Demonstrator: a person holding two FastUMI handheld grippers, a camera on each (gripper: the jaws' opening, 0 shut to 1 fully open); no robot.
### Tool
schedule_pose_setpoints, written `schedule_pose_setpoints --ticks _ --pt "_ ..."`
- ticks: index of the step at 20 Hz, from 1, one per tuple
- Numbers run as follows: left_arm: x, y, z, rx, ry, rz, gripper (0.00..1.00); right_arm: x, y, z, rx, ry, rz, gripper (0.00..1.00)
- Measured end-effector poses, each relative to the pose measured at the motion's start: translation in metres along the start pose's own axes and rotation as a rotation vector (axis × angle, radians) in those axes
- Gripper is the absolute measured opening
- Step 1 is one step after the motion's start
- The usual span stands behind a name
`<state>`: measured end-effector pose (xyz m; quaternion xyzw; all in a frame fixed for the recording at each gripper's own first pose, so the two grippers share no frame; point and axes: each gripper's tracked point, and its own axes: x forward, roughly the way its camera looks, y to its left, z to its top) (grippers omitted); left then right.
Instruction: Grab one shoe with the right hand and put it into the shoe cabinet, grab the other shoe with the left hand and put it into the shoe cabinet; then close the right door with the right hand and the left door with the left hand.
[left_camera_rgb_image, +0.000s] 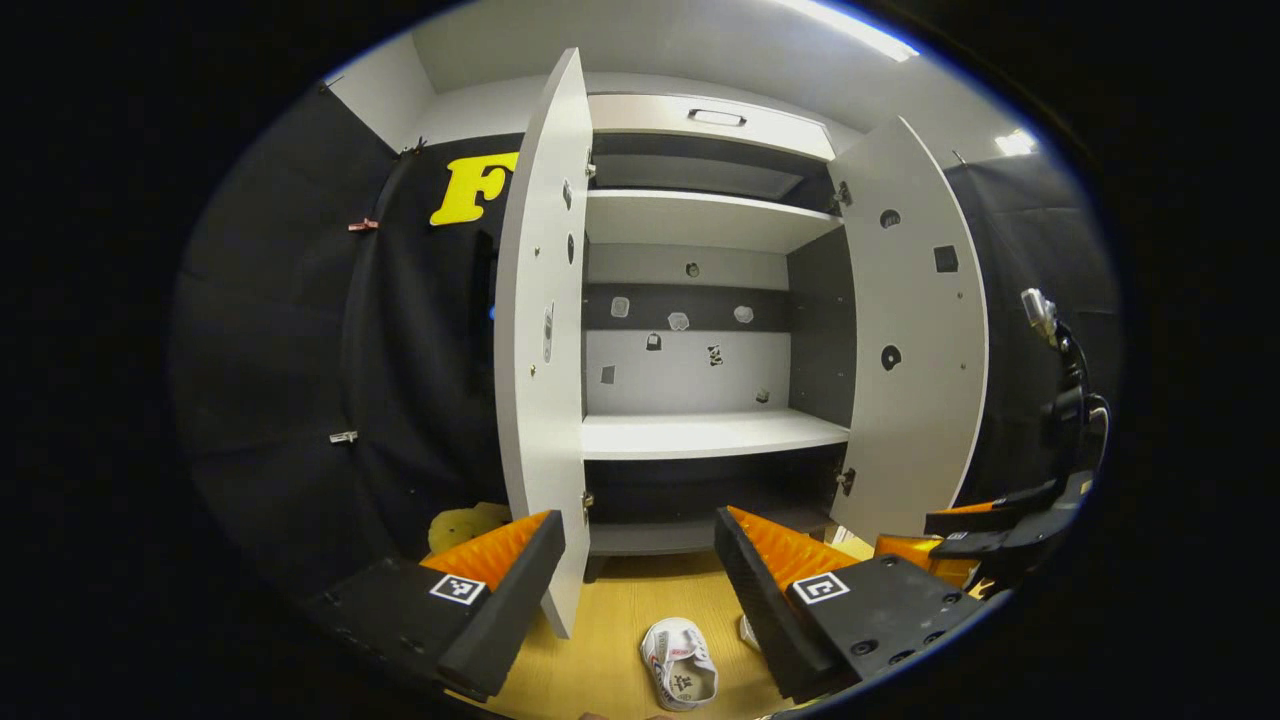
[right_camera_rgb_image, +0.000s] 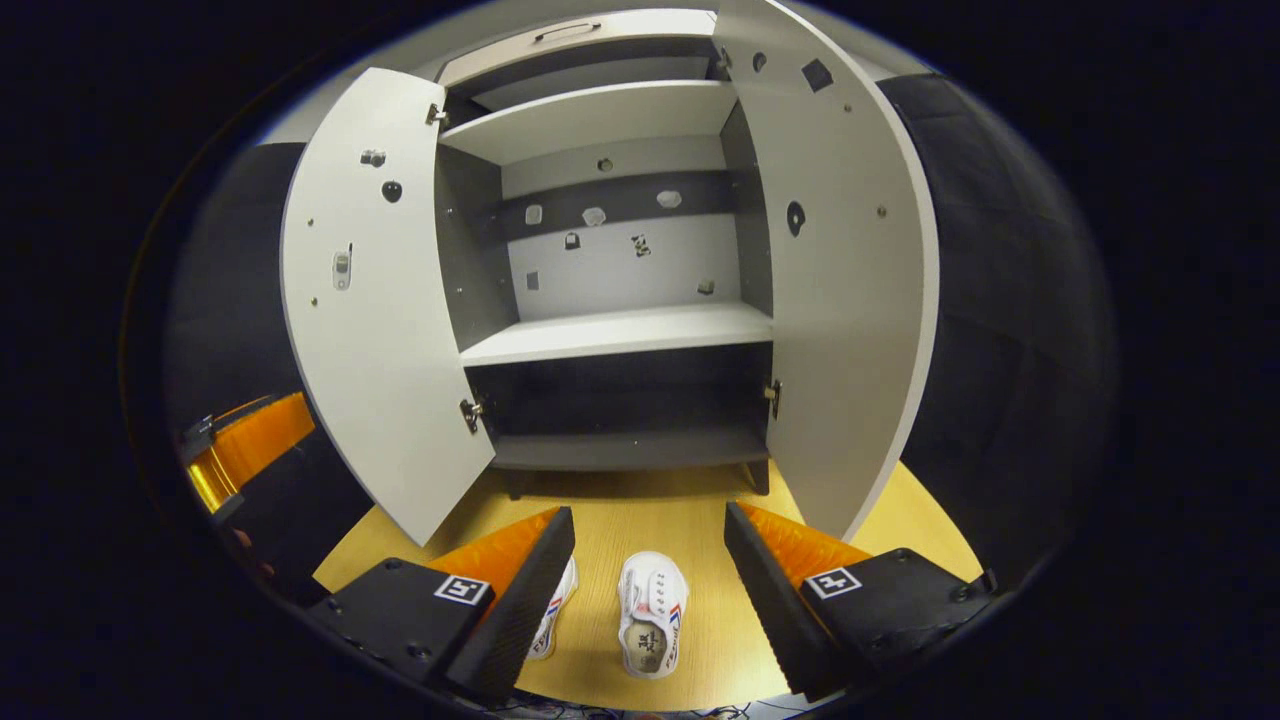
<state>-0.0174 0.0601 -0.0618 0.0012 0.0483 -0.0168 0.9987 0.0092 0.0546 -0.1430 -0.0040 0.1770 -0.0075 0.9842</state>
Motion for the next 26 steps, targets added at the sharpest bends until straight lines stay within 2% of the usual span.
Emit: schedule_pose_setpoints --ticks 13,16,19,26 --pt "-0.011 0.025 -0.052 -0.026 0.113 -0.031 0.95 0.042 0.048 -0.177 -0.011 0.309 0.086 0.99" --pt "-0.015 0.033 -0.060 -0.024 0.127 -0.038 0.95 0.056 0.046 -0.213 -0.016 0.360 0.068 0.99" --pt "-0.017 0.042 -0.070 -0.017 0.145 -0.036 0.95 0.072 0.038 -0.241 -0.063 0.403 0.037 0.99" --pt "-0.020 0.049 -0.086 -0.028 0.185 -0.030 0.95 0.116 0.032 -0.262 -0.073 0.408 -0.006 0.98"
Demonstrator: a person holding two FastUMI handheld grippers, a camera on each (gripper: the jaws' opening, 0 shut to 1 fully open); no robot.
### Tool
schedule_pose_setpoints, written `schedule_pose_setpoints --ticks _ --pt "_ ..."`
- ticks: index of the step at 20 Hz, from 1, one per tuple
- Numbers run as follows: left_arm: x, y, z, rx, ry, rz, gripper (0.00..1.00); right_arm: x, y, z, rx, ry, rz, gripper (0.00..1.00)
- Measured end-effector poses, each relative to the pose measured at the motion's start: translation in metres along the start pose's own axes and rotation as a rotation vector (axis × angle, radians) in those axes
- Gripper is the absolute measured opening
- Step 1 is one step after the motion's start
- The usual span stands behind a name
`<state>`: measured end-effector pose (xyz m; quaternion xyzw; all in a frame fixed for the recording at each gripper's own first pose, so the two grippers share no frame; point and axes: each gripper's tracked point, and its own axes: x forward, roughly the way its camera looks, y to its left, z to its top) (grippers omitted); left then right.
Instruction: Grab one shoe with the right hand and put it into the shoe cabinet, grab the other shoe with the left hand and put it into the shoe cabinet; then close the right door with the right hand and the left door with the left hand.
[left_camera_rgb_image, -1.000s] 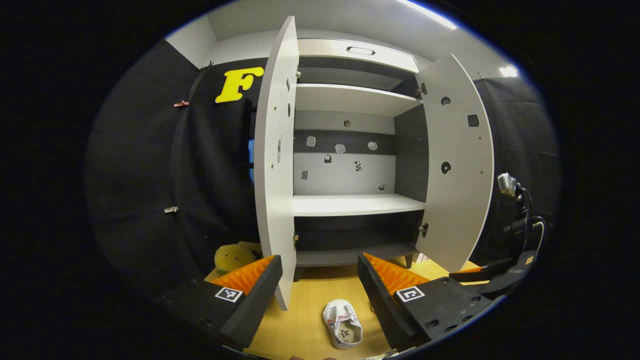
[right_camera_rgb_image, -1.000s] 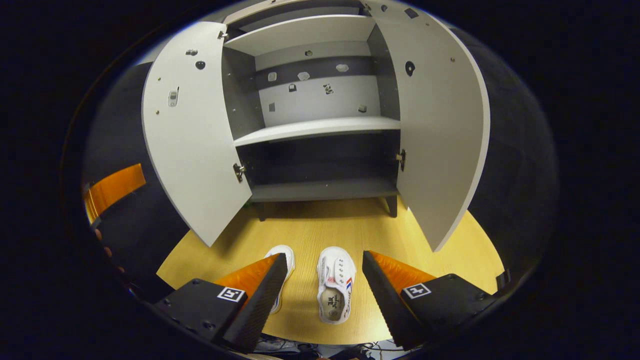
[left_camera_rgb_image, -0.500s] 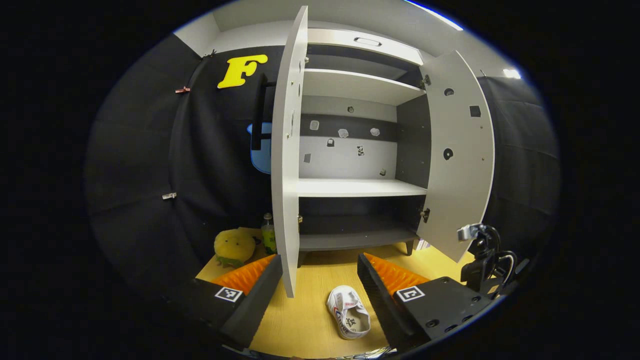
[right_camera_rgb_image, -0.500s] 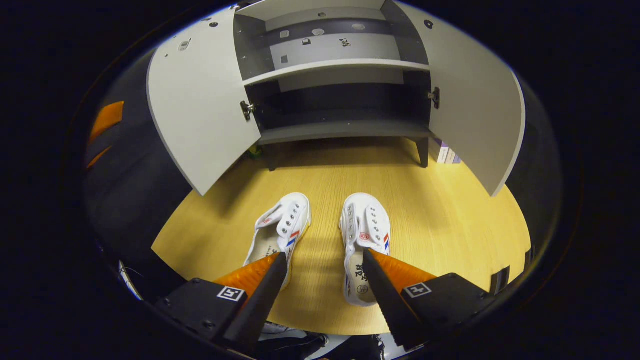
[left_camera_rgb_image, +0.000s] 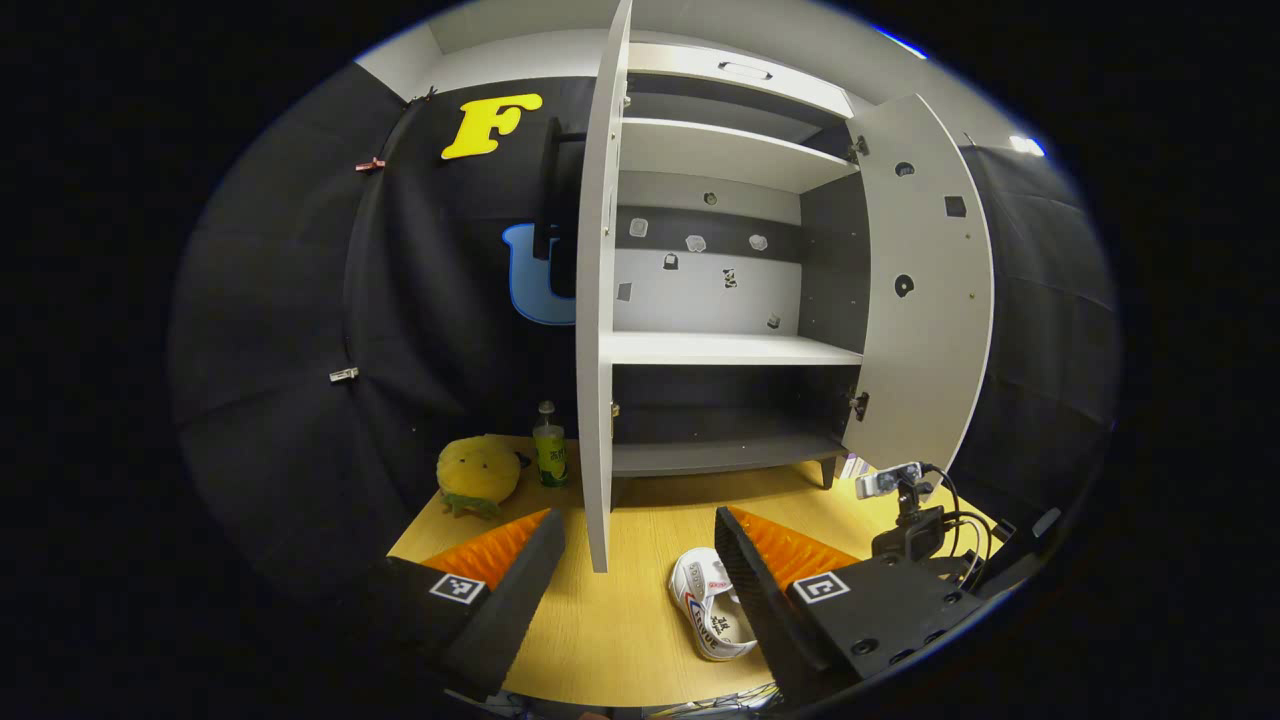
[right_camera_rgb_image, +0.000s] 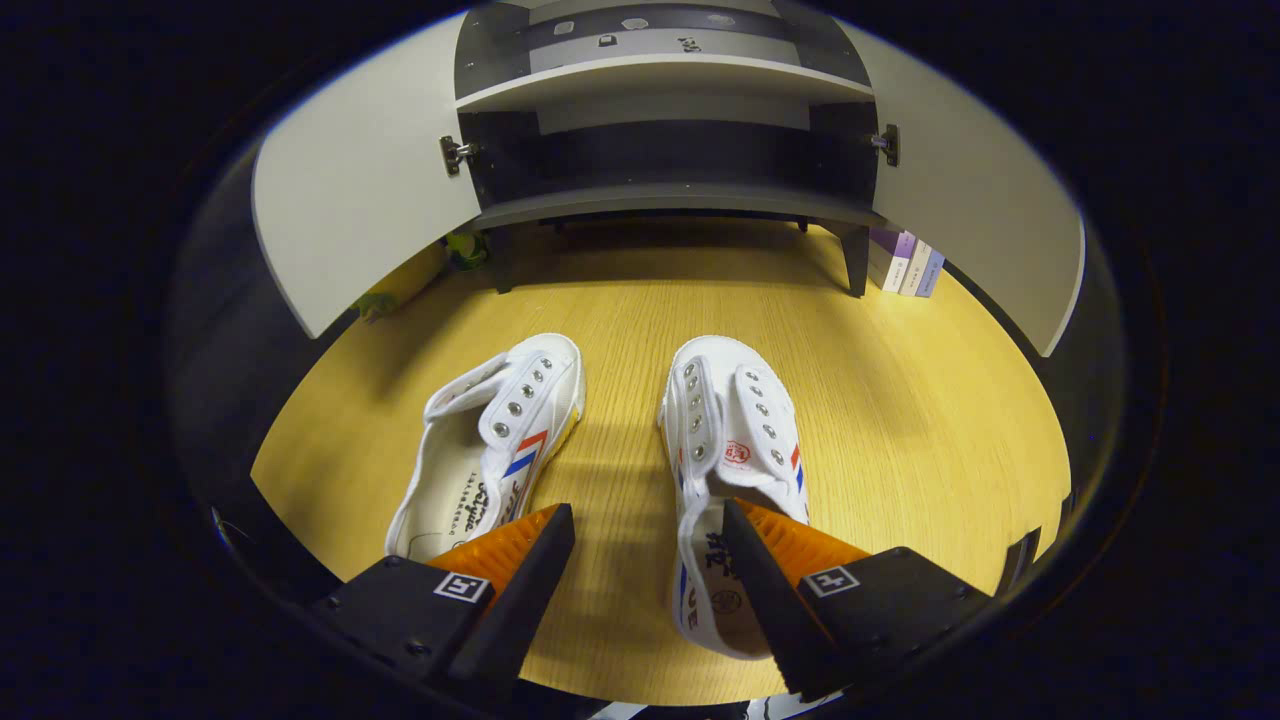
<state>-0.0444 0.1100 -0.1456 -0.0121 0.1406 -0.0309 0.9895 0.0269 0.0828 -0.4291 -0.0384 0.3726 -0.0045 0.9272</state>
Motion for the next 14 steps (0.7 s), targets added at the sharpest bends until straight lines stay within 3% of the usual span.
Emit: schedule_pose_setpoints --ticks 8,10,11,14 --pt "-0.003 0.004 -0.013 -0.046 0.028 0.007 0.95 0.037 -0.017 0.019 0.004 -0.001 -0.099 0.93" --pt "-0.003 0.007 -0.016 -0.056 0.033 0.015 0.95 0.042 -0.027 0.024 -0.006 -0.002 -0.122 0.67" --pt "-0.003 0.009 -0.016 -0.060 0.034 0.018 0.95 0.044 -0.025 0.022 -0.003 0.012 -0.119 0.45" --pt "-0.004 0.014 -0.019 -0.072 0.035 0.027 0.95 0.045 -0.019 0.027 0.005 0.019 -0.087 0.29"
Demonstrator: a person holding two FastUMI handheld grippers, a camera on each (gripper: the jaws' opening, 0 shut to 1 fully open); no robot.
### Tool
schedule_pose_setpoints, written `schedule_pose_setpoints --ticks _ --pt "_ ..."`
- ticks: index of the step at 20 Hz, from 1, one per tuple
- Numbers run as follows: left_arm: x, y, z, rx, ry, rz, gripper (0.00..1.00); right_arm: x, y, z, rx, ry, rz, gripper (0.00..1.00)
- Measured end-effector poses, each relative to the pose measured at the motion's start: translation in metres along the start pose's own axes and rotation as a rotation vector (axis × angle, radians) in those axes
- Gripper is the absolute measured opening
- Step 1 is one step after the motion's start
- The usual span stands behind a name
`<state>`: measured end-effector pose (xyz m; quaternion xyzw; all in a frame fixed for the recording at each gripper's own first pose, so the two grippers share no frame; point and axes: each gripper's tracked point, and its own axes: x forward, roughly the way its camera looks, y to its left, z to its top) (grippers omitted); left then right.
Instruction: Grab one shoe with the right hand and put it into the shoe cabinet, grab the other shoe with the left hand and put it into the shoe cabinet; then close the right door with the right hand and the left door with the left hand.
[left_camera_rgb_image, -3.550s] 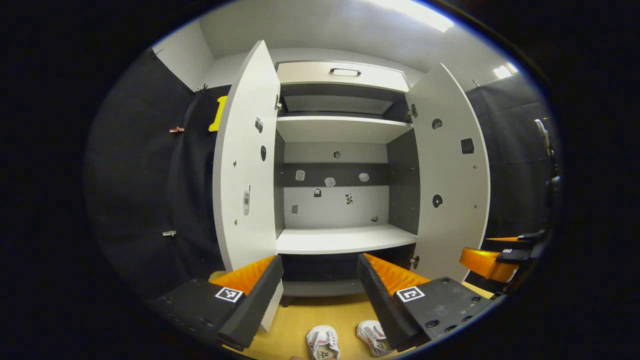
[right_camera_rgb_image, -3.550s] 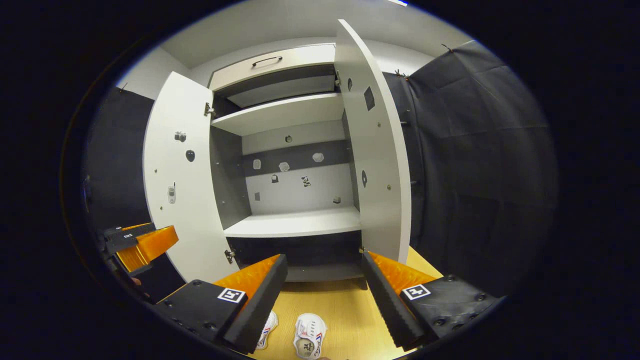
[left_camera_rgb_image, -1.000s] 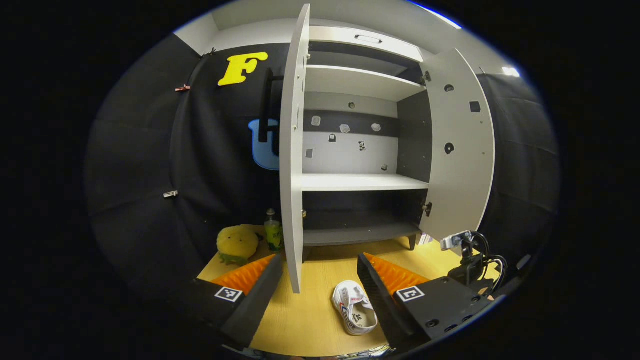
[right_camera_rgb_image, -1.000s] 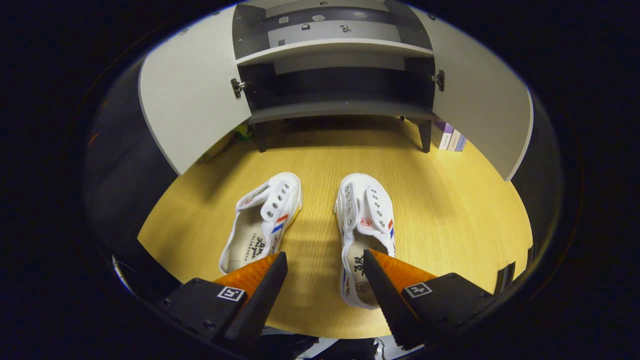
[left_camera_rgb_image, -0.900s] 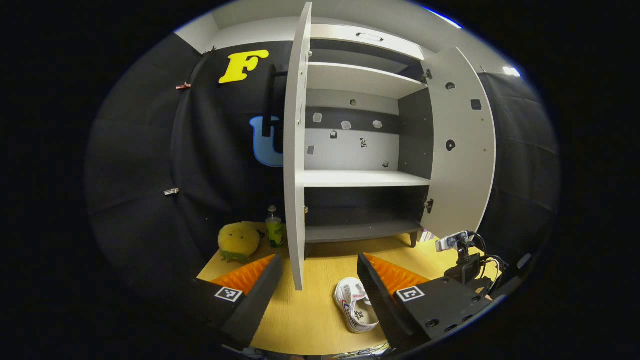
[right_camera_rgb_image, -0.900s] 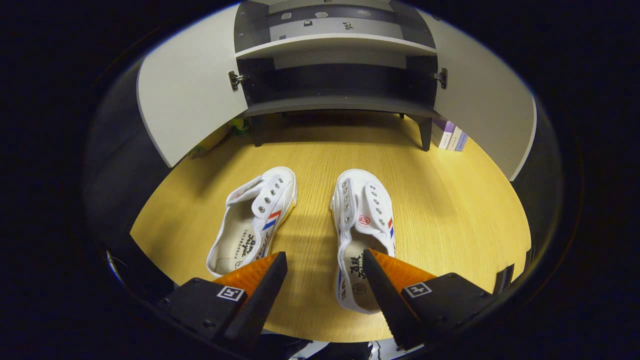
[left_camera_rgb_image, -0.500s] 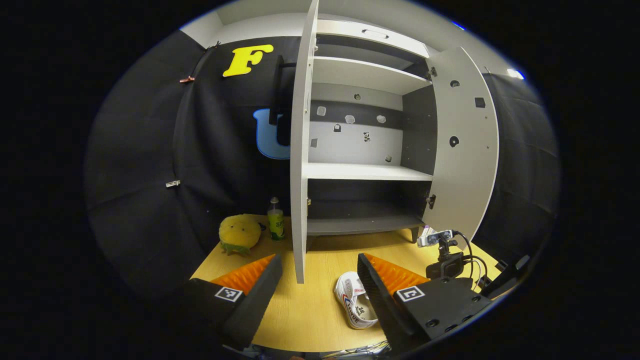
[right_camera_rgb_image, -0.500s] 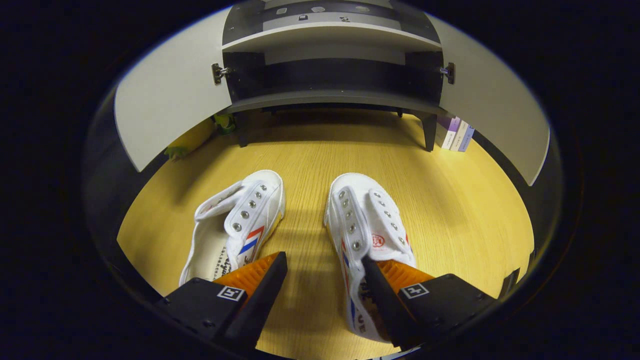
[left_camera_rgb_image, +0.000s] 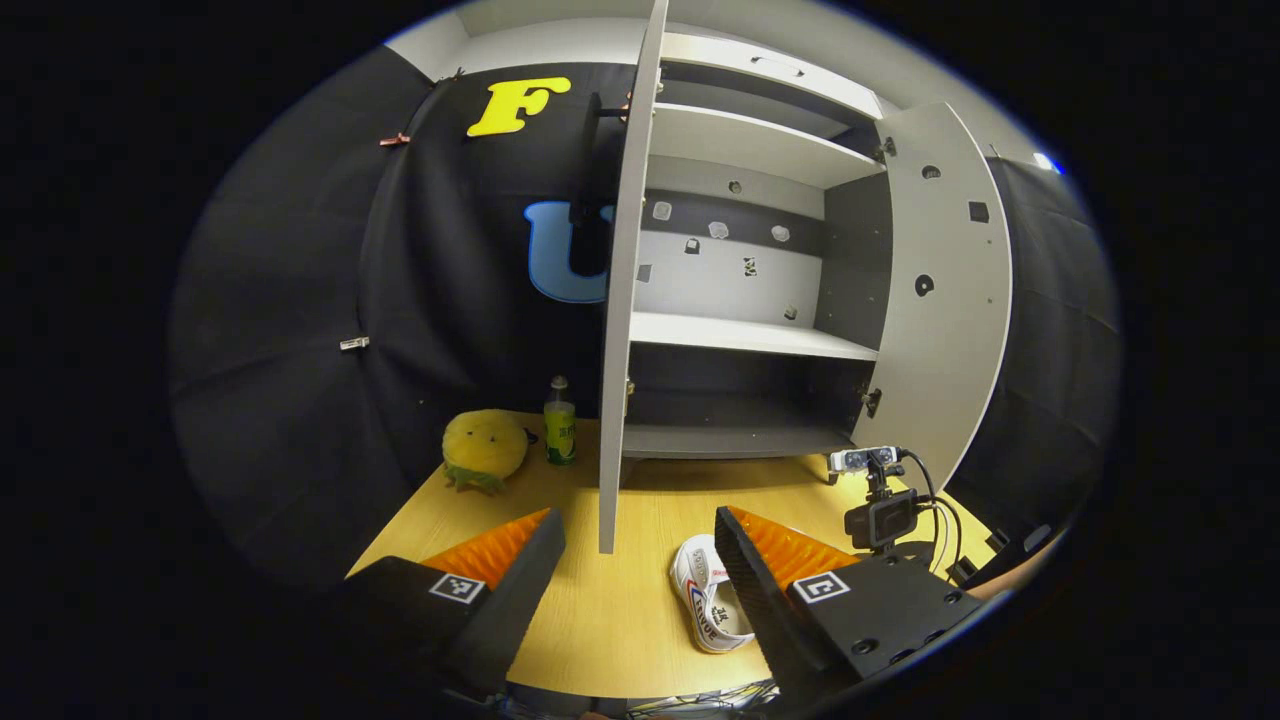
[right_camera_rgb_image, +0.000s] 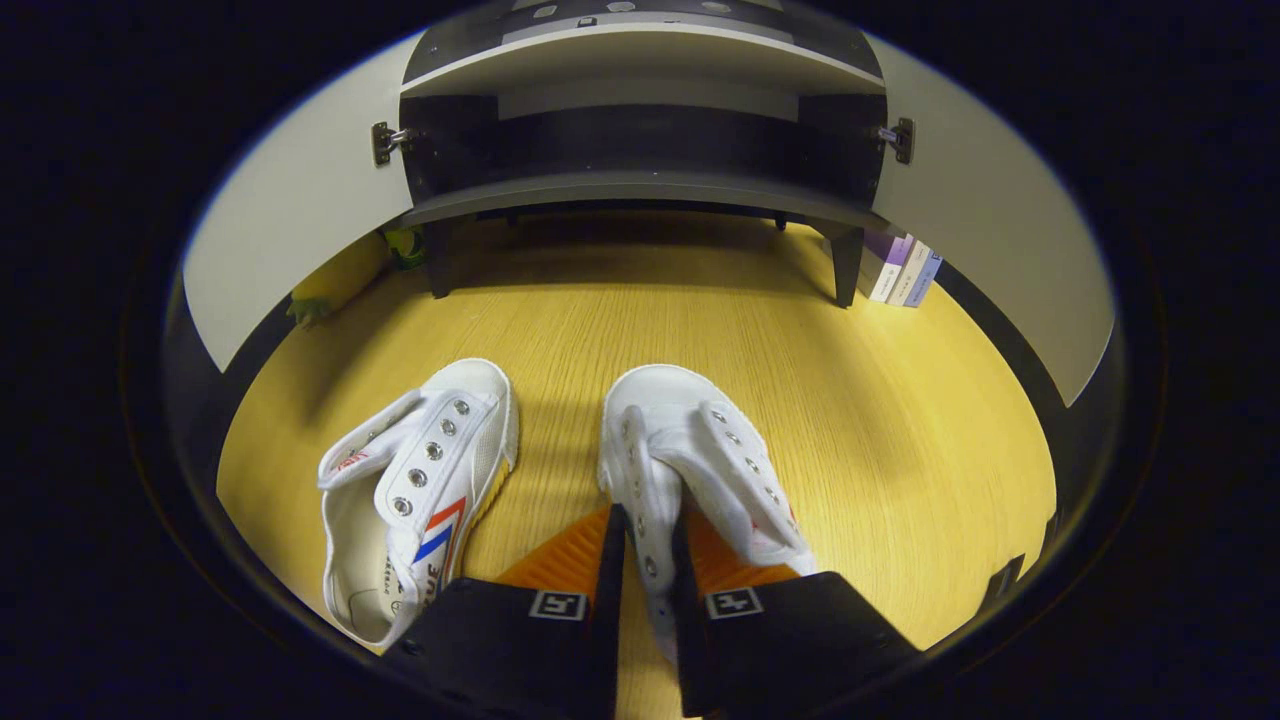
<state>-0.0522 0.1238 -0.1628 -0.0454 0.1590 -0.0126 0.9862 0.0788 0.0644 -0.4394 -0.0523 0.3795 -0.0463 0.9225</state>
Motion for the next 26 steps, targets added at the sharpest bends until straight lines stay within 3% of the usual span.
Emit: schedule_pose_setpoints --ticks 1,5,9,15,26 --pt "0.000 0.001 -0.001 -0.003 0.000 0.001 0.95 0.003 0.001 0.000 0.009 0.010 0.000 0.18" --pt "-0.002 0.001 -0.004 0.008 -0.002 -0.003 0.95 0.006 0.005 0.004 0.128 0.036 0.017 0.05" --pt "-0.006 -0.003 -0.013 0.037 0.011 -0.019 0.95 -0.002 0.001 0.009 0.157 0.045 0.024 0.05" --pt "-0.004 -0.021 -0.013 0.135 -0.003 -0.091 0.95 -0.044 -0.002 0.053 0.161 -0.069 0.032 0.05" --pt "0.002 -0.065 0.008 0.154 -0.072 -0.197 0.95 -0.168 -0.005 0.221 0.044 -0.395 0.055 0.05"
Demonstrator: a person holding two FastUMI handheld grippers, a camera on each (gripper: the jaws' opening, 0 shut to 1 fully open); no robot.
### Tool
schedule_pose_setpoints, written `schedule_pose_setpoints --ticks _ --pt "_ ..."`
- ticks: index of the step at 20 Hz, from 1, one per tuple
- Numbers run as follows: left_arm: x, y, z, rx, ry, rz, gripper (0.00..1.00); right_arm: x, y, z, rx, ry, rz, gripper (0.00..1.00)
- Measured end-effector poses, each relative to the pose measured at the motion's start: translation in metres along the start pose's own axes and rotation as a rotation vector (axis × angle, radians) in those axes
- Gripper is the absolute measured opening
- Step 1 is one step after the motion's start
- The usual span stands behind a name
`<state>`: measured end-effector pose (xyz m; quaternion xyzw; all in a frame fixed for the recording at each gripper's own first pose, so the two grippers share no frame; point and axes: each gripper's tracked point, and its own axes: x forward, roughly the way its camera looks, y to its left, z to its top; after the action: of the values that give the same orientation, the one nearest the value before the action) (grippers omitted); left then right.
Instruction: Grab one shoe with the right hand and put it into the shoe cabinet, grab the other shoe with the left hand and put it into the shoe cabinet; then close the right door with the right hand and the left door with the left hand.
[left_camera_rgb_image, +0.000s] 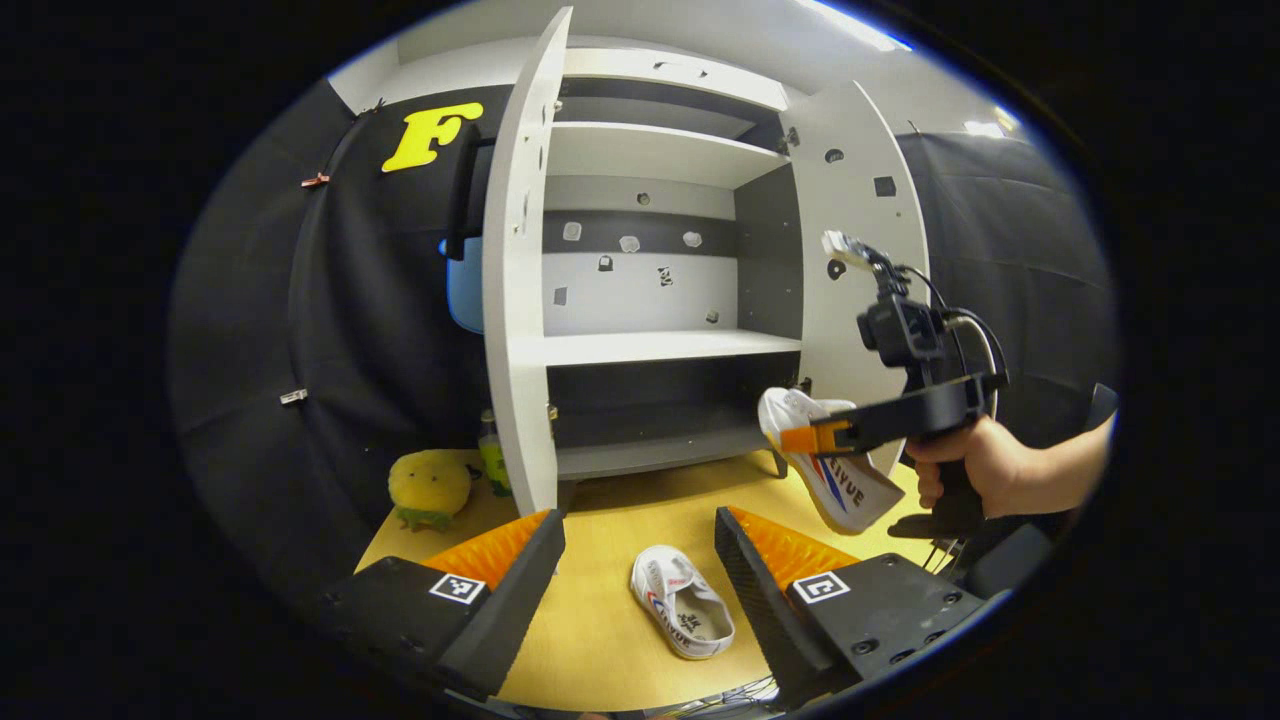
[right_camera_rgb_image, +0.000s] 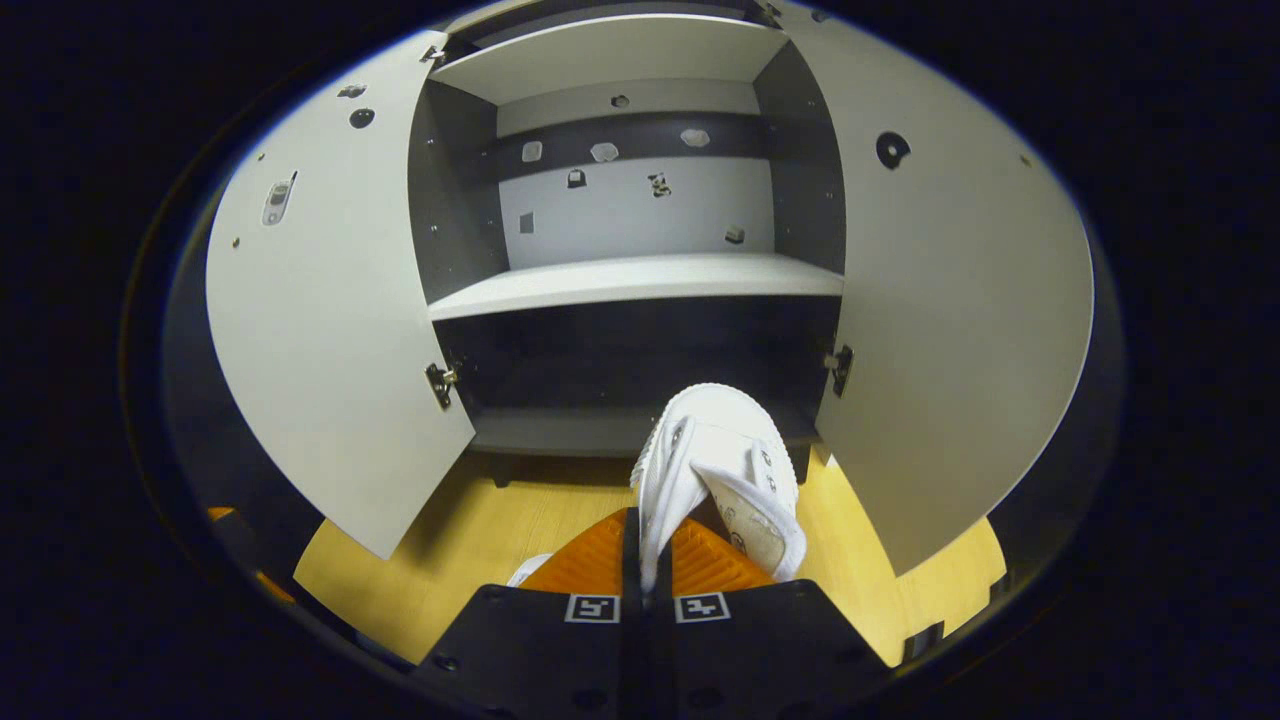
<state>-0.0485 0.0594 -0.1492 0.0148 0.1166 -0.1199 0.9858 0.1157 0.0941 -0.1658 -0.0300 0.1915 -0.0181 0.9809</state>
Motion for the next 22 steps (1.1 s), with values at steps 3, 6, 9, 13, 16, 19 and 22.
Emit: schedule_pose_setpoints --ticks 3,6,9,13,16,19,22 --pt "0.004 -0.009 0.013 0.001 -0.028 -0.014 0.95 -0.004 0.007 0.066 -0.008 -0.073 0.025 0.05" --pt "0.009 -0.015 0.024 0.006 -0.056 -0.014 0.95 0.005 0.007 0.126 -0.028 -0.147 0.045 0.05" --pt "0.011 -0.018 0.033 0.001 -0.074 -0.001 0.95 0.025 0.002 0.182 -0.074 -0.212 0.046 0.05" --pt "0.012 -0.011 0.043 -0.002 -0.089 0.053 0.95 0.063 -0.004 0.247 -0.122 -0.283 0.040 0.05" --pt "0.013 0.000 0.052 -0.020 -0.103 0.108 0.95 0.109 -0.009 0.274 -0.162 -0.279 0.018 0.05" --pt "0.011 0.017 0.061 -0.035 -0.122 0.181 0.95 0.158 -0.010 0.288 -0.166 -0.229 0.017 0.05" --pt "0.006 0.032 0.064 -0.050 -0.118 0.258 0.95 0.210 -0.016 0.295 -0.210 -0.176 -0.023 0.05"
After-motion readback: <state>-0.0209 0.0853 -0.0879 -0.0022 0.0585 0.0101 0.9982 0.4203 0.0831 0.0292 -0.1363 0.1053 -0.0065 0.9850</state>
